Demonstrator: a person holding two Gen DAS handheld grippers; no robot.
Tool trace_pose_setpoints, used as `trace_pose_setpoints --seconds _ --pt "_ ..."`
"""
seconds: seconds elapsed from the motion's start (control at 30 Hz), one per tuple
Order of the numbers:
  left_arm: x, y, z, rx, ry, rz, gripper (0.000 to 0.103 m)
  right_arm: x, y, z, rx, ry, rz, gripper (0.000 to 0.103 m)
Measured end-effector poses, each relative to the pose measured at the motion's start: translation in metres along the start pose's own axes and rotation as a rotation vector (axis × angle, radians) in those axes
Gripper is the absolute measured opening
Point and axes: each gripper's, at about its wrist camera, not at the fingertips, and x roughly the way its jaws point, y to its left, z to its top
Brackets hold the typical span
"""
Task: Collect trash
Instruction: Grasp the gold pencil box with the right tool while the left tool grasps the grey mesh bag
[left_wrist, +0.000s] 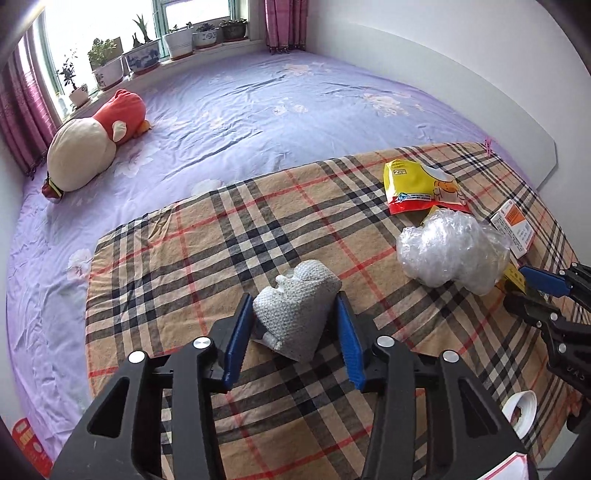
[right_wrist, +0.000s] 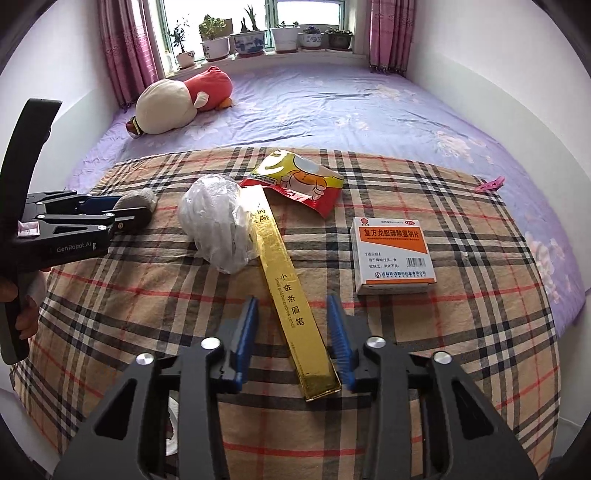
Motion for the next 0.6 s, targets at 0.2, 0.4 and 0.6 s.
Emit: trace_pose_setpoints --seconds 0.2,0.4,0.6 --pt "-0.006 -0.001 -0.006 -0.007 0.006 -0.012 0.025 -0.003 0.007 0.0 0.002 0.015 -0.008 0.018" --pt "-0.015 -0.007 -0.017 0.0 0.014 -0.028 0.025 -0.013 -0.001 -0.009 0.052 0.02 -0.004 0.017" --pt "-0.03 -0.018 -0.027 0.003 0.016 -0.062 0.025 -0.037 -0.007 -0.02 0.08 0.001 0.005 0.017"
